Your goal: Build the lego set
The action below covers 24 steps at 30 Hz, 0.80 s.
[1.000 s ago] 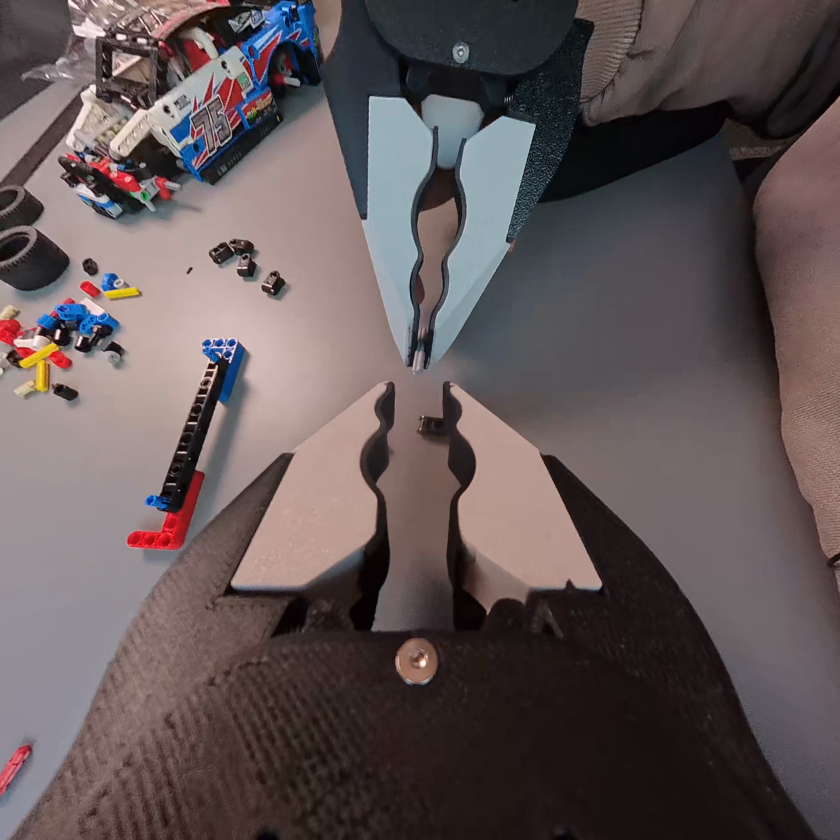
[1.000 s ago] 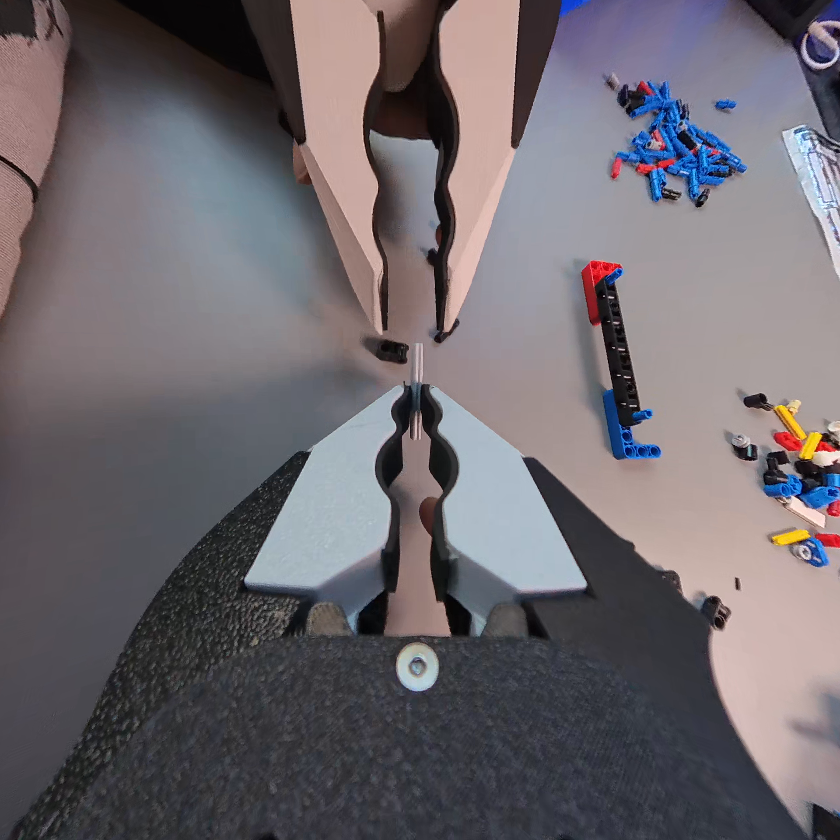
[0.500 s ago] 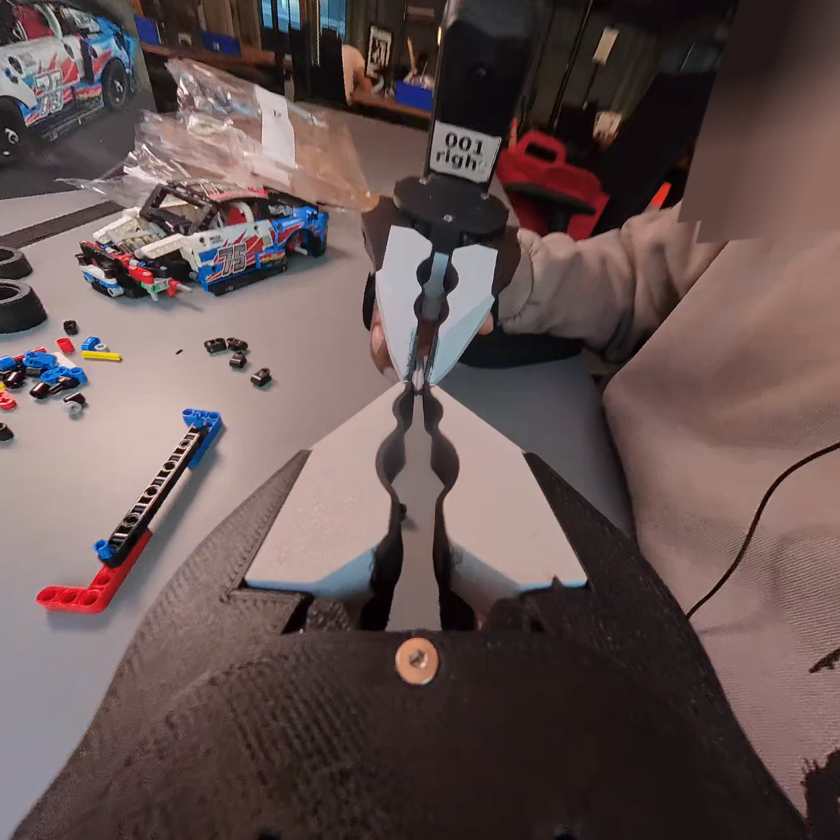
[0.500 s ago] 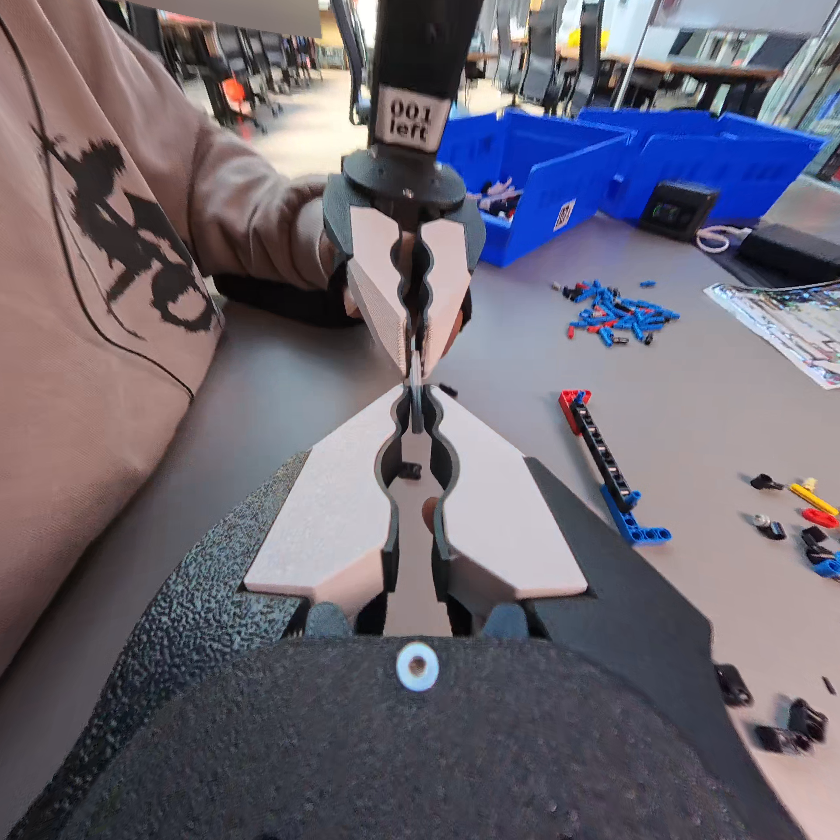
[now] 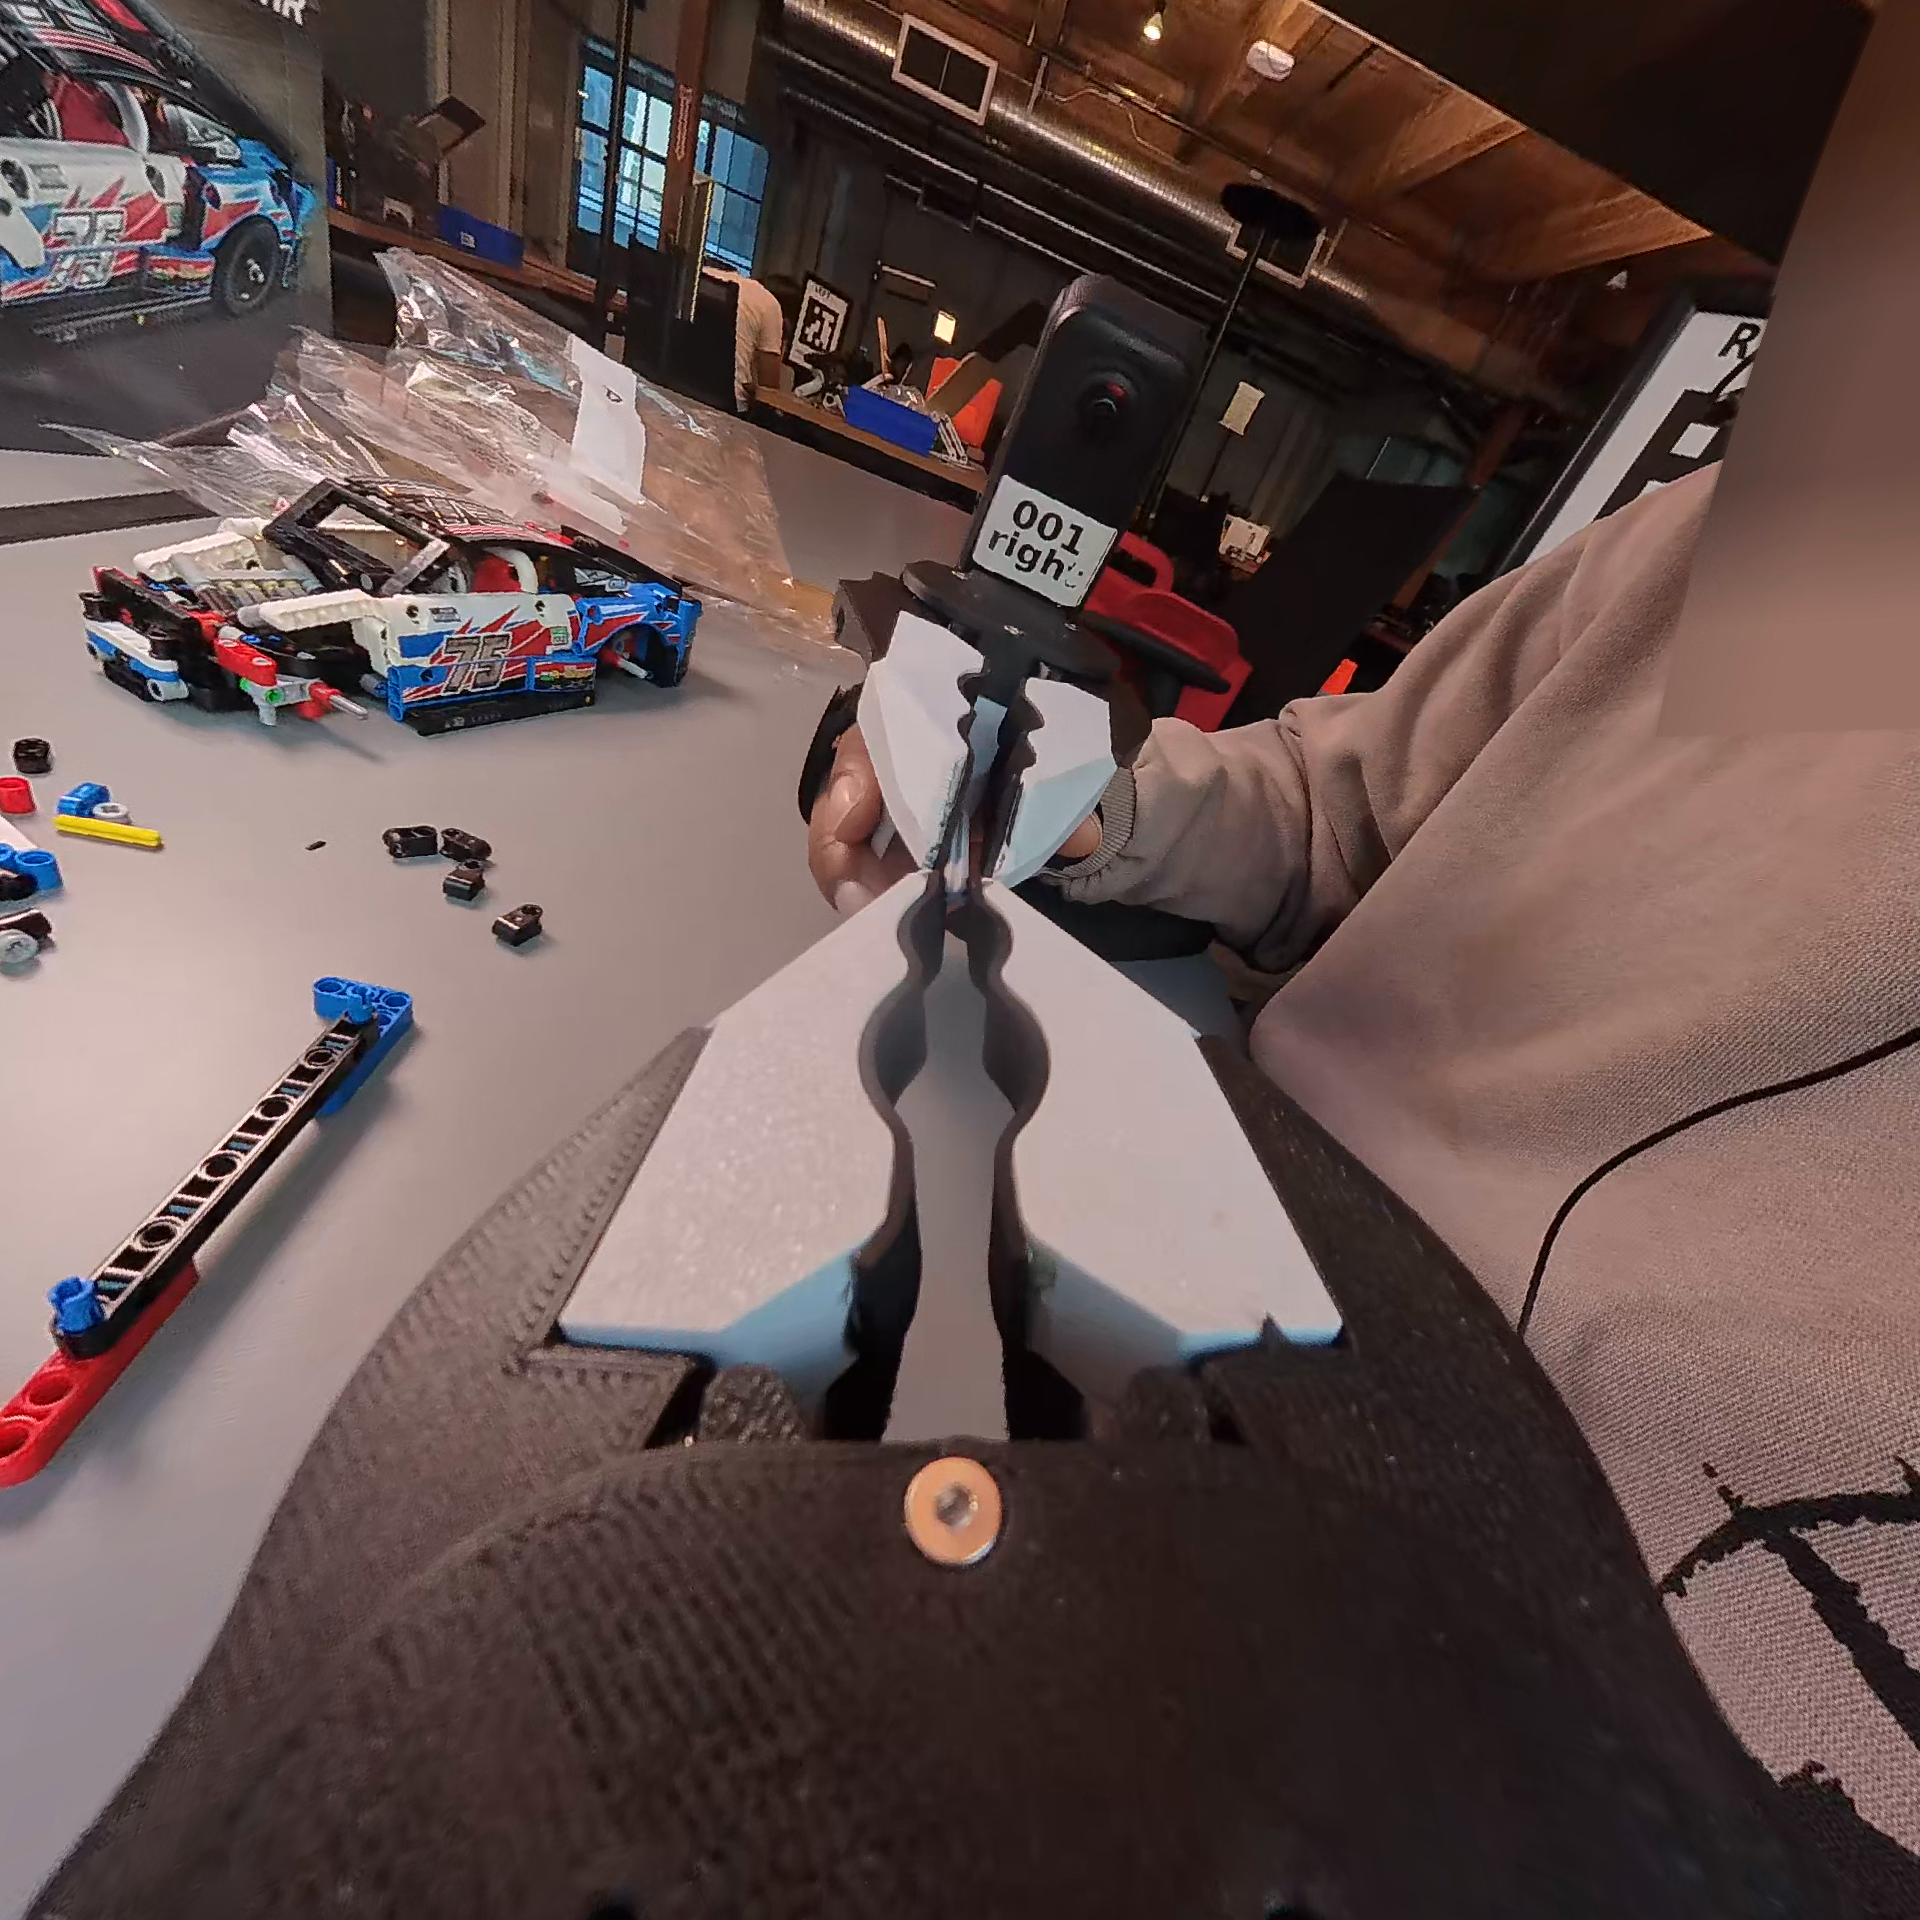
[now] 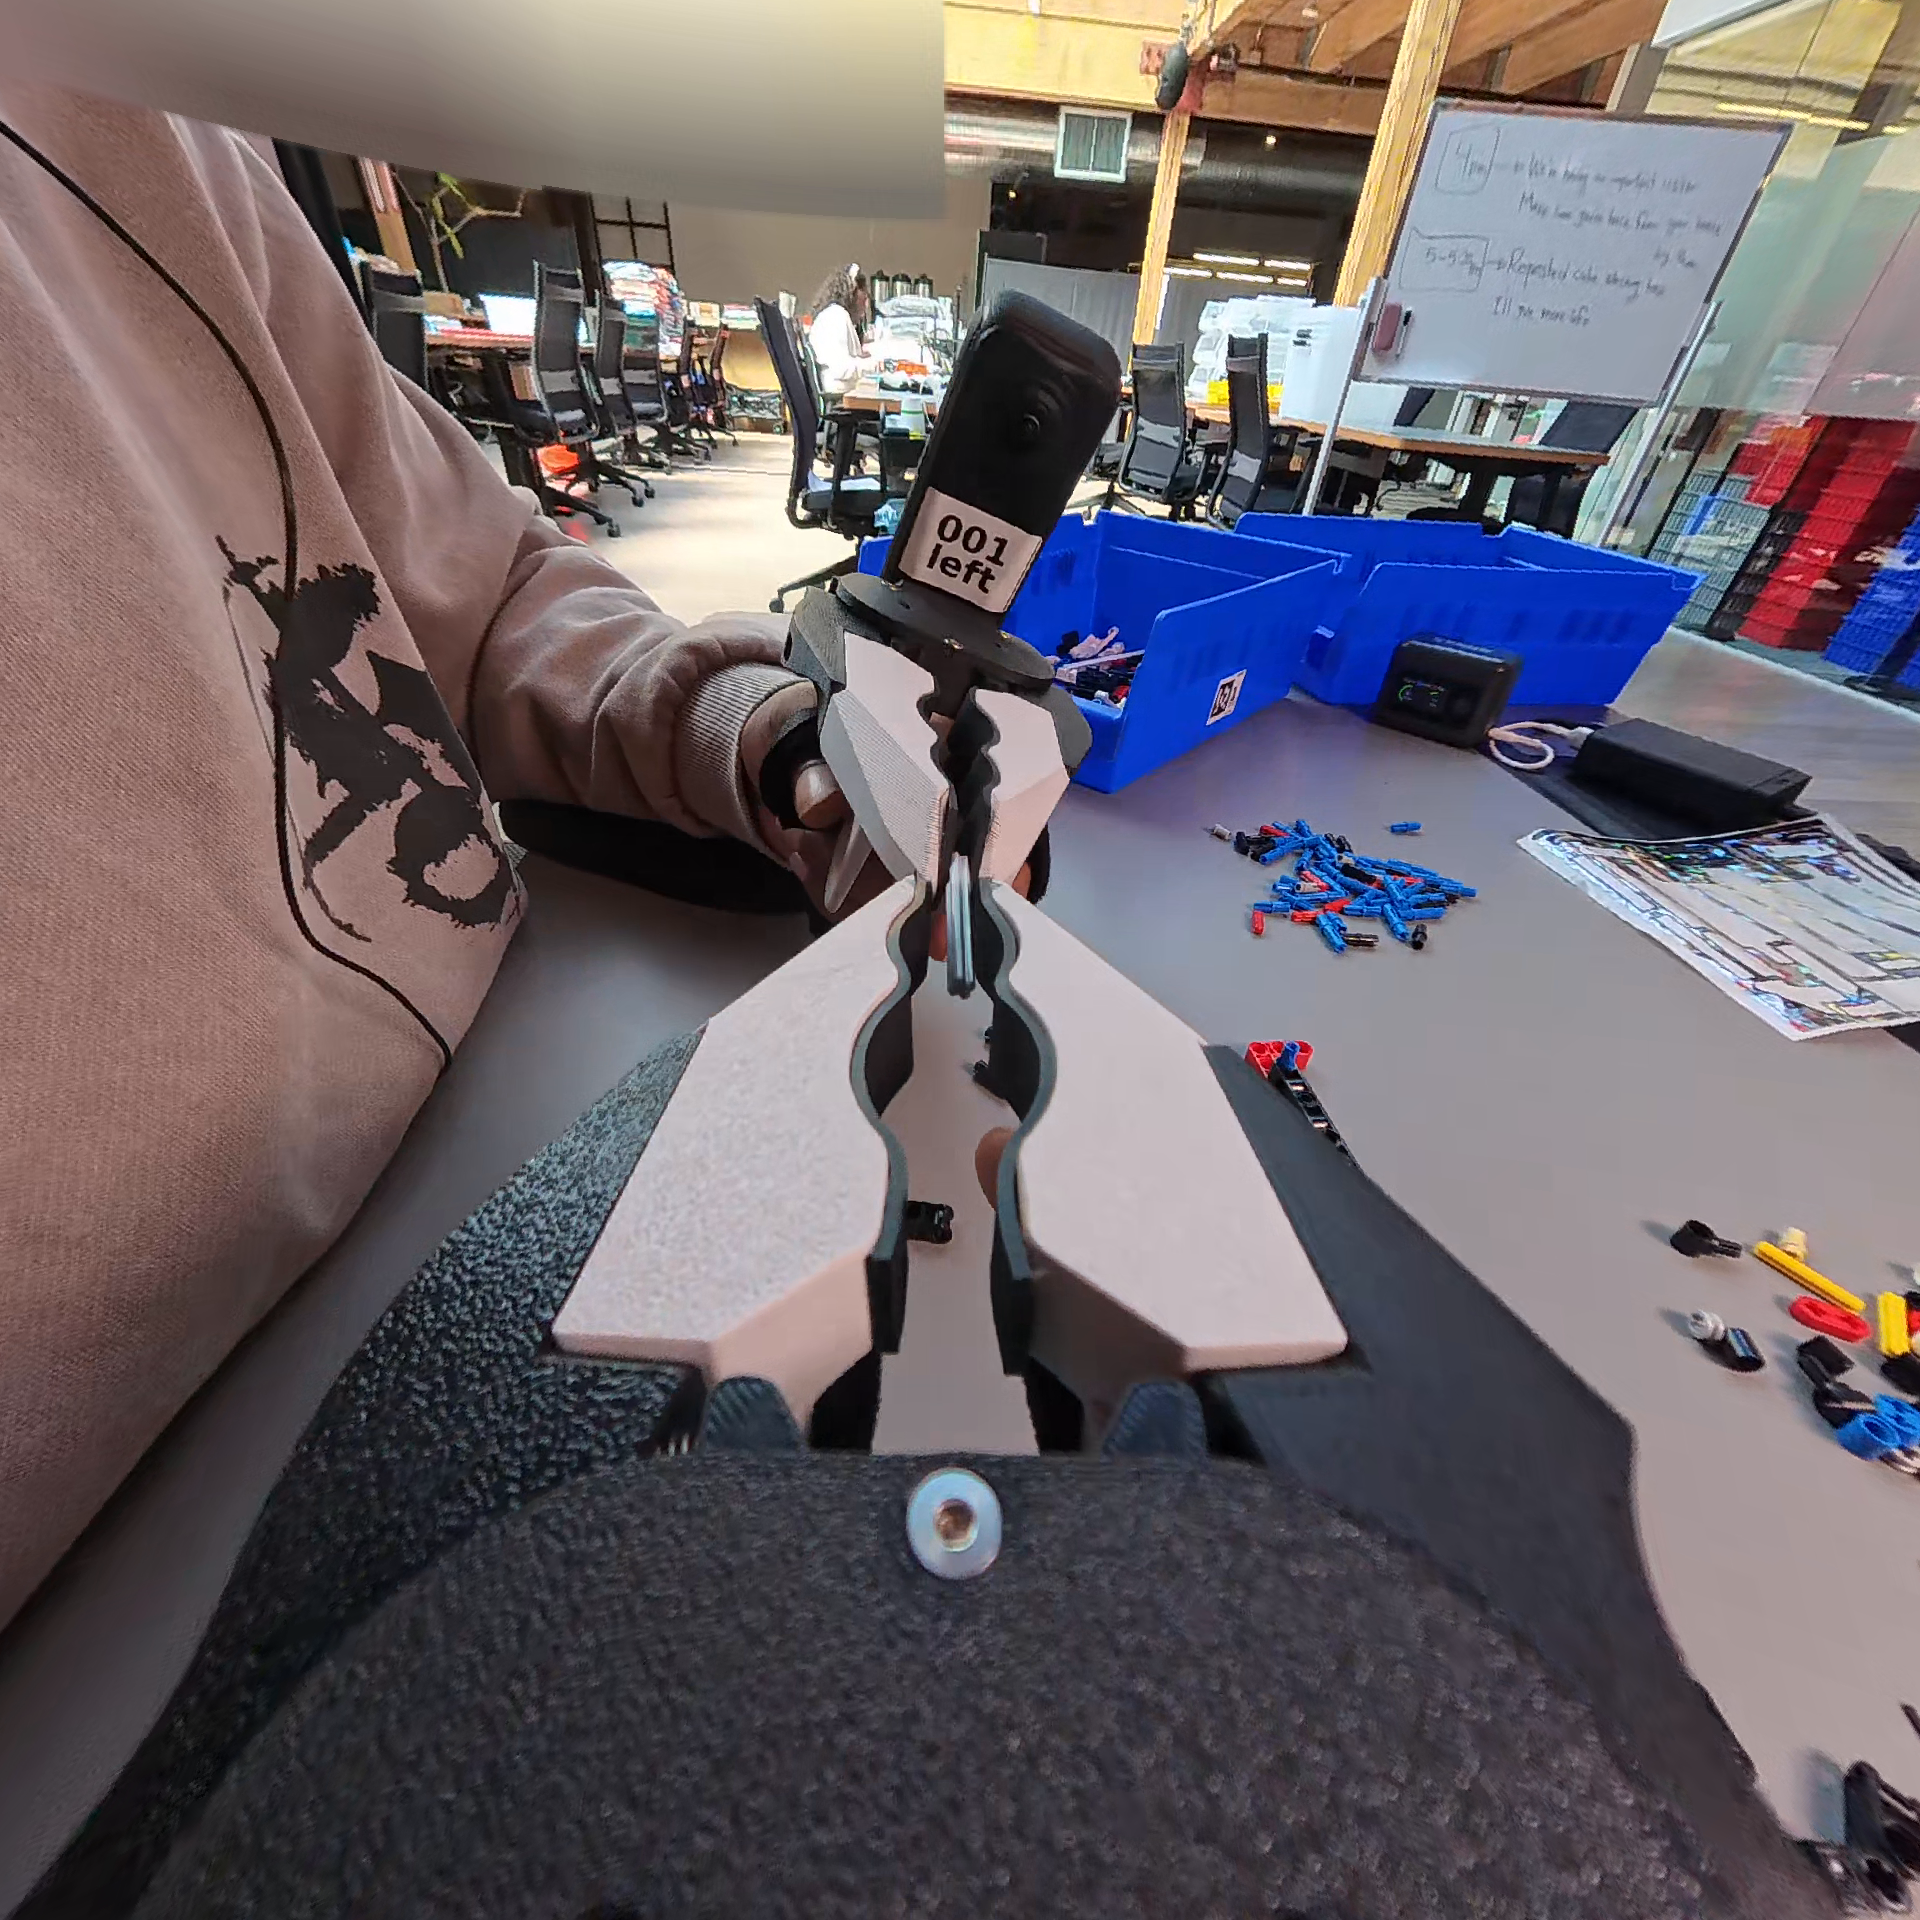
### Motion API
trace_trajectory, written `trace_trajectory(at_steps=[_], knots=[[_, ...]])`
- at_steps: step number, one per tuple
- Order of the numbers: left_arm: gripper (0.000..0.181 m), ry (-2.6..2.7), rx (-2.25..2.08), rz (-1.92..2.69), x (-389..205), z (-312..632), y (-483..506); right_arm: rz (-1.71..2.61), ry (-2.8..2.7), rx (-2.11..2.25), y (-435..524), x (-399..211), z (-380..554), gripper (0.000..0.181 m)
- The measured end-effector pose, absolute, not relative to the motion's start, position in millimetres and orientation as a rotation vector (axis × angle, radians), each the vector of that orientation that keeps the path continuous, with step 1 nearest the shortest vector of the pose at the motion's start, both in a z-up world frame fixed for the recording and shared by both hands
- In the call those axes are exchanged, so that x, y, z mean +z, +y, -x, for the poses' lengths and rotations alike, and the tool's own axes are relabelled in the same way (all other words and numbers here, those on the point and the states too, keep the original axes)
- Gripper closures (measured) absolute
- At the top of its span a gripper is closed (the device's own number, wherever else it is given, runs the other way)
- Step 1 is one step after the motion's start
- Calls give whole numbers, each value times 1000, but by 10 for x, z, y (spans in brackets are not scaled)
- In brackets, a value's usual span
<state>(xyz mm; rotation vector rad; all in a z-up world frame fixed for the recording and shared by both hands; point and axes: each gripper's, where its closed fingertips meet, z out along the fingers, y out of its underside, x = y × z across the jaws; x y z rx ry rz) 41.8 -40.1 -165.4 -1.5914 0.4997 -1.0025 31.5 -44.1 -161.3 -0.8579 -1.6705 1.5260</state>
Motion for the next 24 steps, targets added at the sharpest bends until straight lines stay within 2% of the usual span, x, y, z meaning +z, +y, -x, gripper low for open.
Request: trace_trajectory(at_steps=[5,7,11,20,23,24], knots=[[178,530,-1029,1638,-1722,-437,-418,872,-1729,1509,-444,-1673,-333,179],[168,643,-899,1733,-1917,-401,-415,916,-1770,1434,-366,-1773,-313,179],[160,960,-566,1910,-2457,-331,-508,1020,-1962,1223,-191,-2162,-375,179],[160,1197,-307,1936,-2755,-371,-487,1094,-2018,1097,-90,-2352,-383,178],[162,1192,-308,1951,-2763,-394,-450,1096,-2043,1106,-129,-2382,-406,178],[168,1187,-304,1961,-2768,-396,-431,1092,-2058,1102,-148,-2402,-415,178]])
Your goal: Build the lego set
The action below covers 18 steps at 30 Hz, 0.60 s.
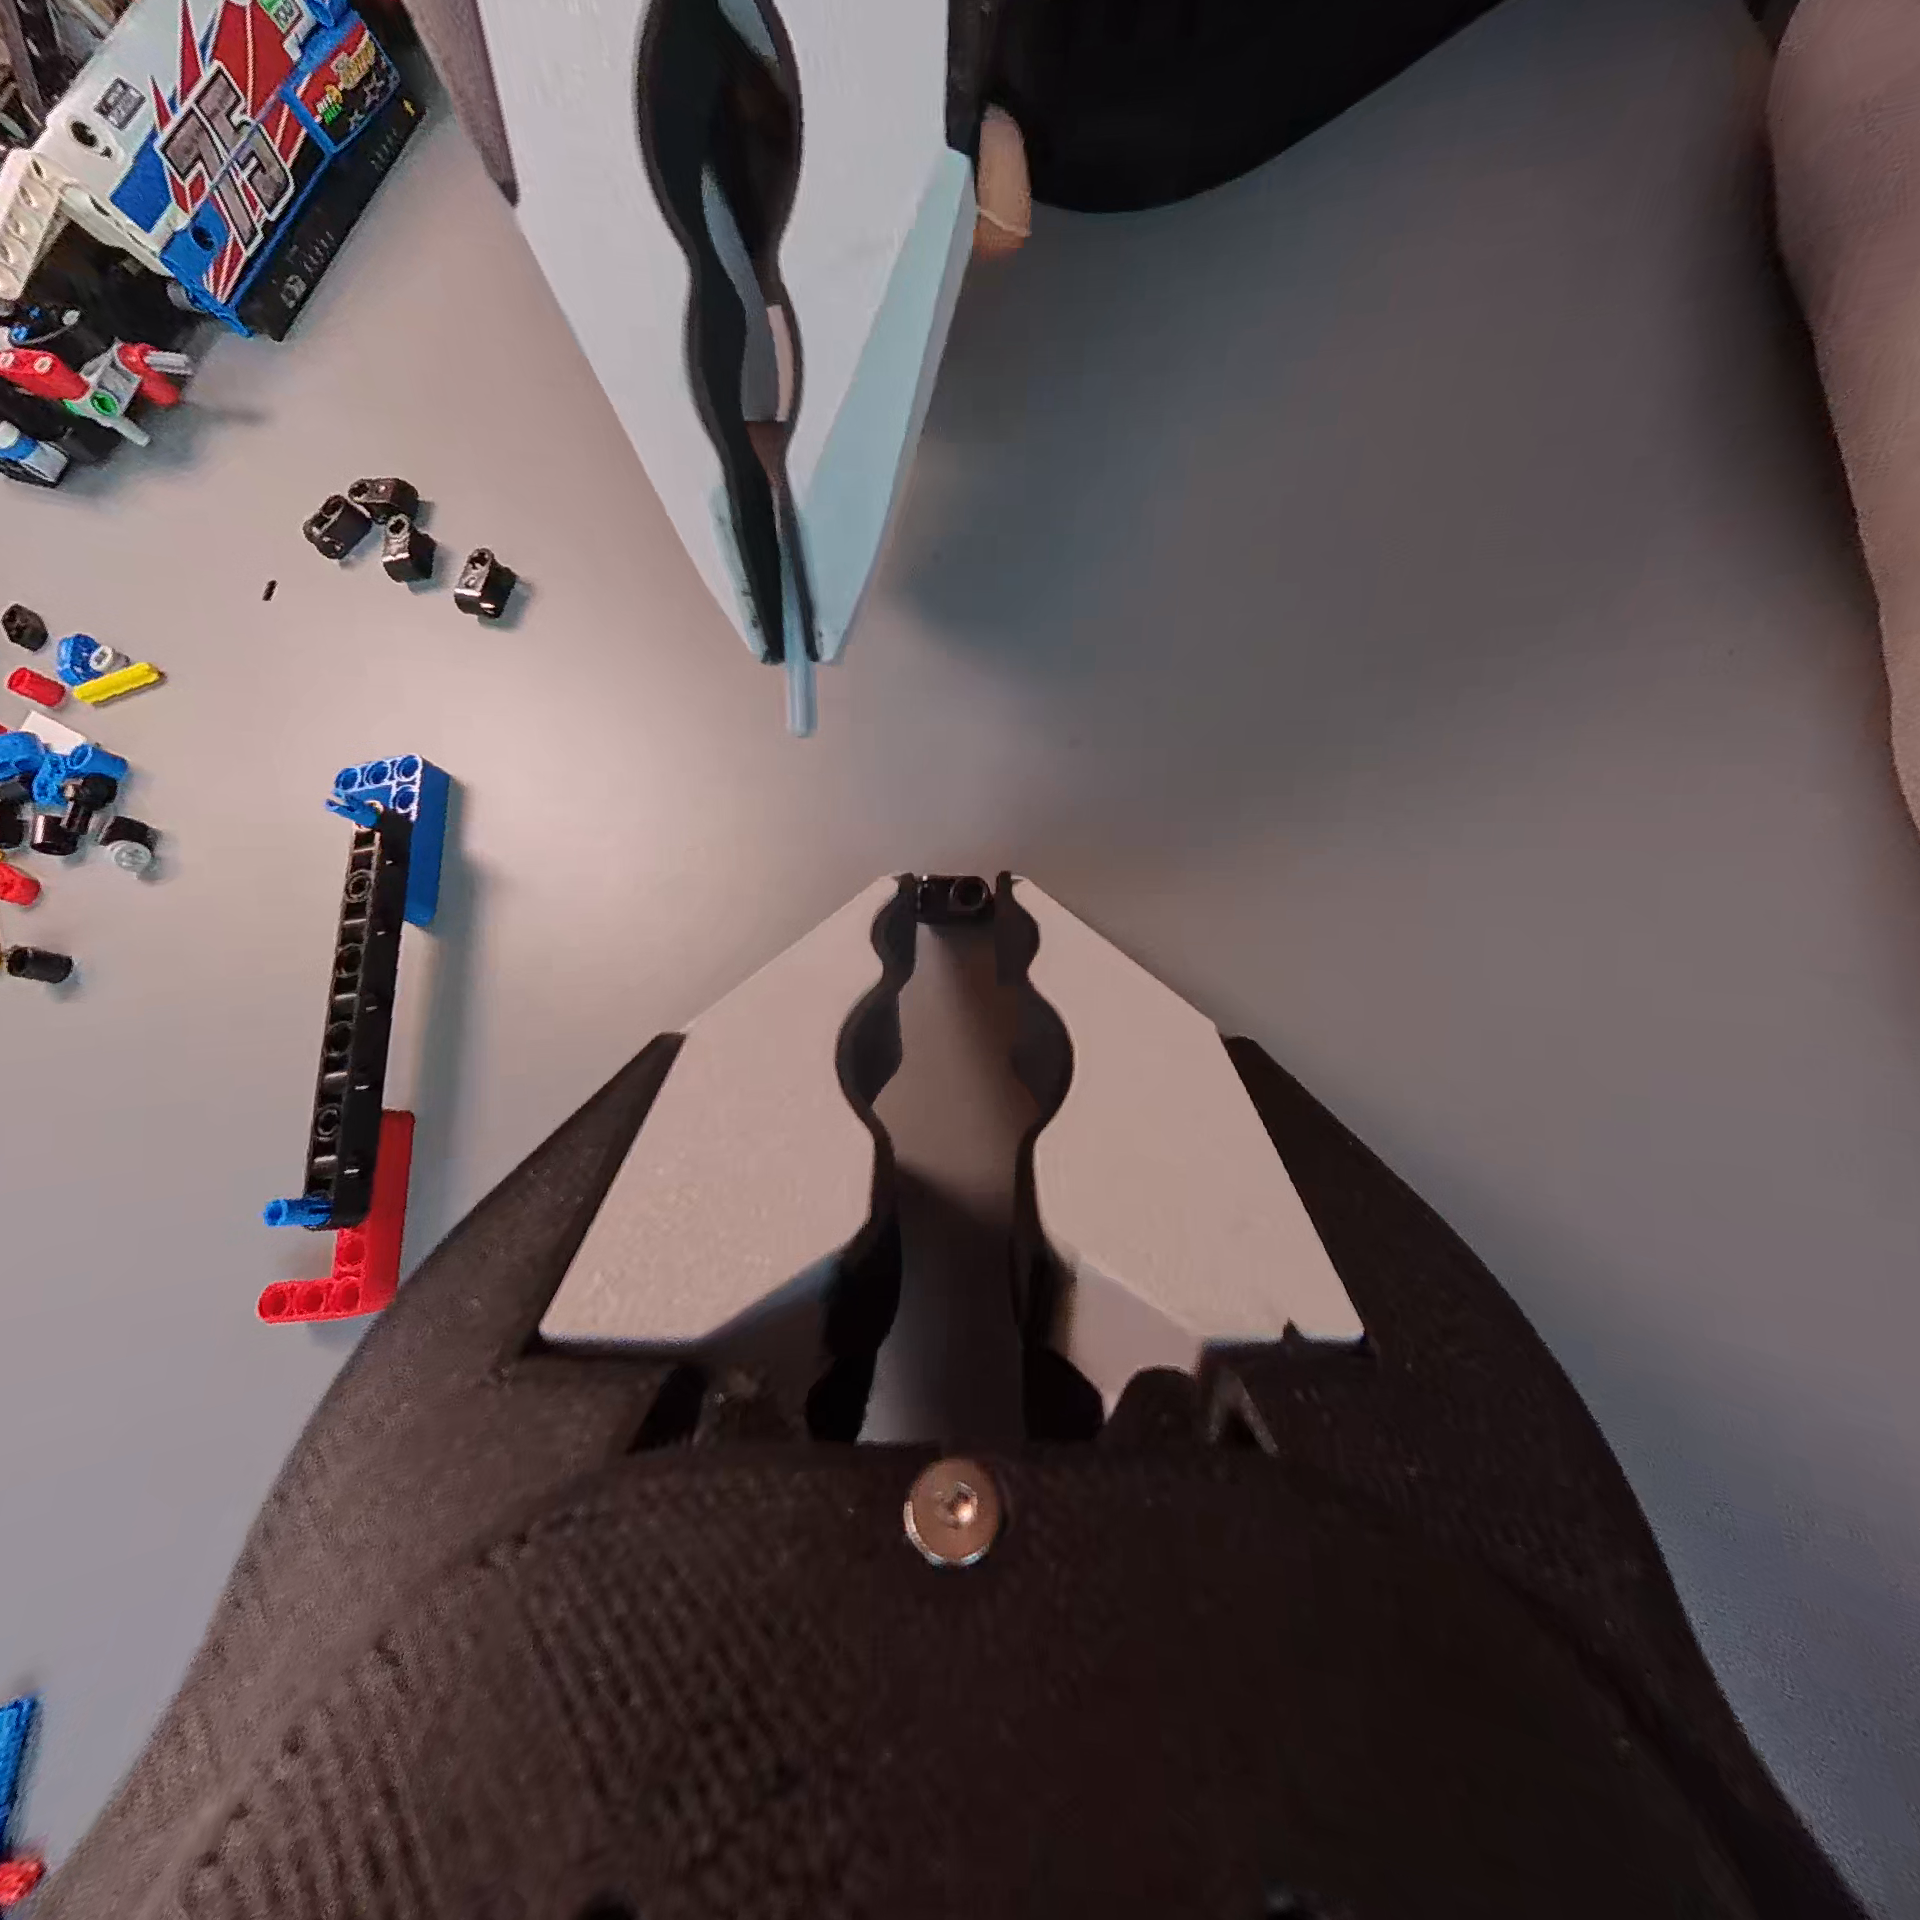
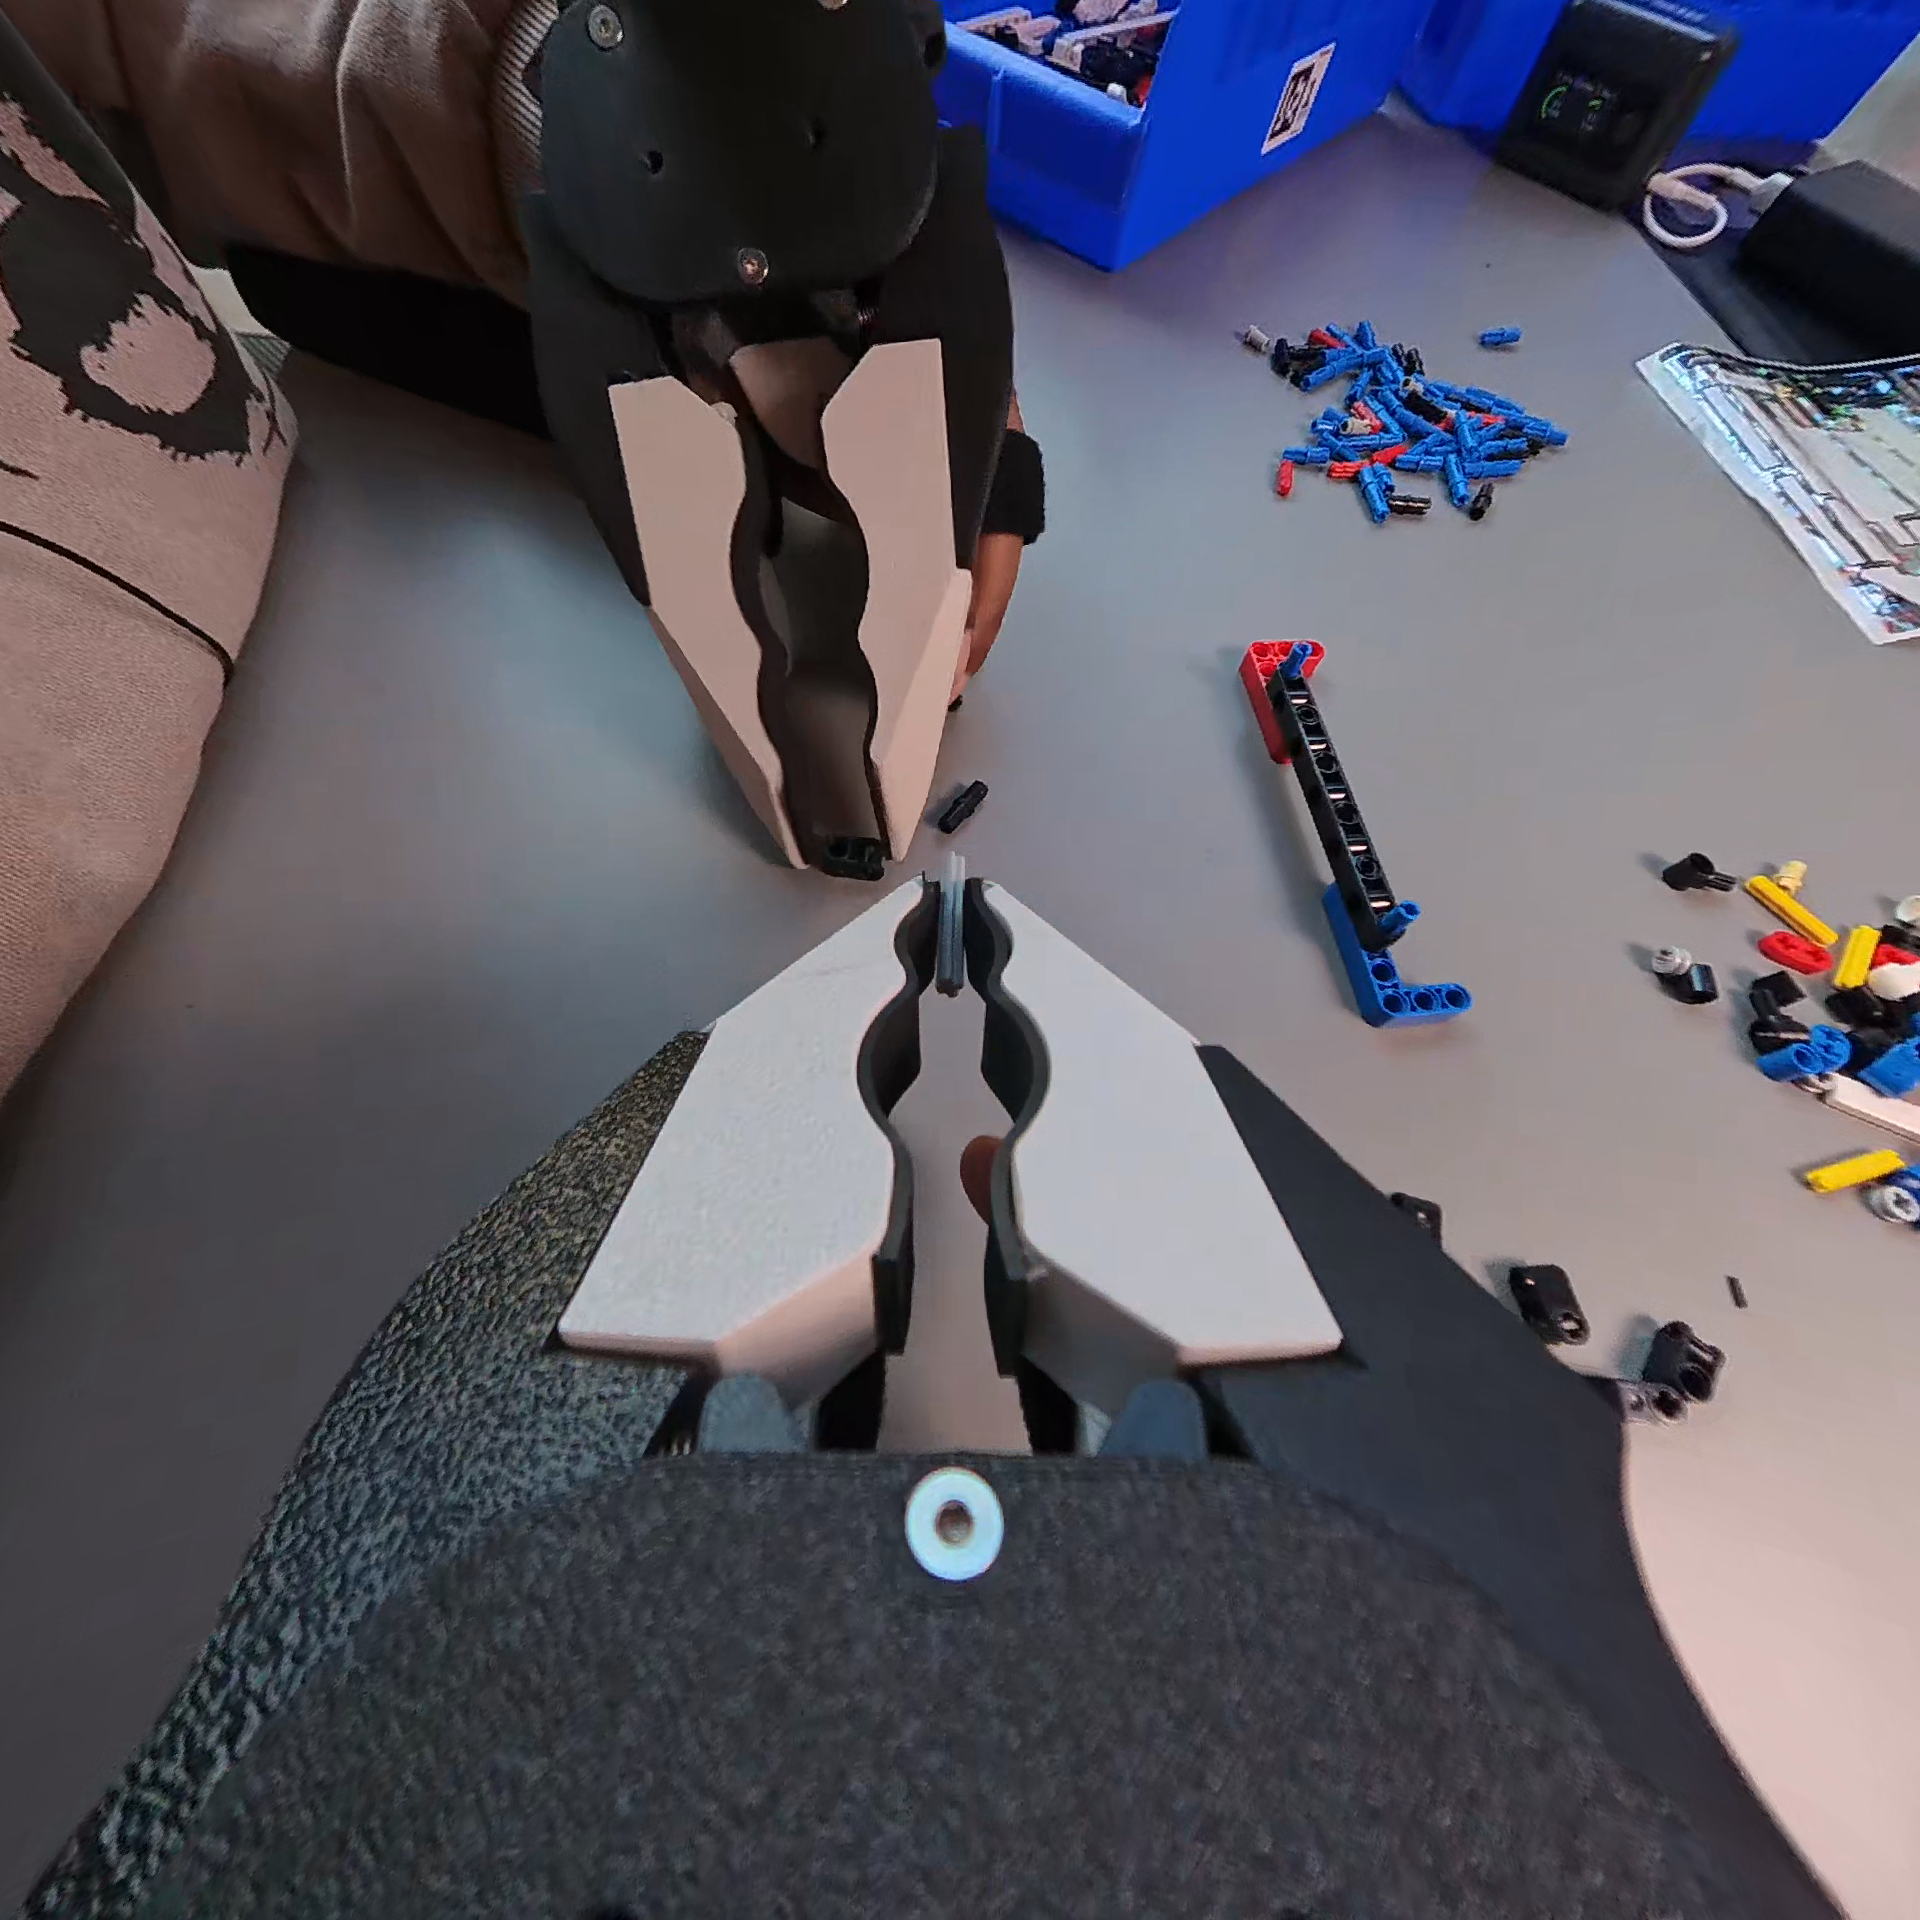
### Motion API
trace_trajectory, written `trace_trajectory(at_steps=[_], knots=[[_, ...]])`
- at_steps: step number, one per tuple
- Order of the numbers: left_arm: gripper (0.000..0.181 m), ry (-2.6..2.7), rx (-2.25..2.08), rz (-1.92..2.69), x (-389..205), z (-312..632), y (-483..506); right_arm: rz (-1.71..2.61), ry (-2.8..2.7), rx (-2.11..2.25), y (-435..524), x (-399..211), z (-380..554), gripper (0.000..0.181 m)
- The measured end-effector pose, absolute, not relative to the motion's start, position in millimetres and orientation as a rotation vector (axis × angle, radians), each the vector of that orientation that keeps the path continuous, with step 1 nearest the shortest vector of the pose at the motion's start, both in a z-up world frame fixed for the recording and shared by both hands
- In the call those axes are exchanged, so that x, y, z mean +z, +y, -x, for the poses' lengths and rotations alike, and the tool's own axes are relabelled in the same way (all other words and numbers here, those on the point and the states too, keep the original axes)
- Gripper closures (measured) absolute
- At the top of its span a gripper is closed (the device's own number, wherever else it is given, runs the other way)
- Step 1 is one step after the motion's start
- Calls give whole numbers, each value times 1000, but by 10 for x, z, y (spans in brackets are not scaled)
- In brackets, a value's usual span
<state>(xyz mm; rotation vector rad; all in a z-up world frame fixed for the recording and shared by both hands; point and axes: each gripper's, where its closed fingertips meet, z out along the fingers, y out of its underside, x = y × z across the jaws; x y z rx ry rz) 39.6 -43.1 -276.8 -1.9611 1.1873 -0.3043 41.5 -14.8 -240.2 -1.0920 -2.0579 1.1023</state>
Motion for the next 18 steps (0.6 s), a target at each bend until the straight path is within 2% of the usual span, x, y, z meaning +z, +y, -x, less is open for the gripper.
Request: trace_trajectory(at_steps=[4,12,18], knots=[[169,1112,-385,2022,-2760,-398,-390,1032,-2103,1097,-237,-2442,-452,178],[169,637,-1142,1904,-2176,-463,-466,810,-2017,1205,-427,-2152,-483,178],[169,446,-1363,1825,-2015,-409,-433,813,-2010,1235,-466,-2131,-473,178]])
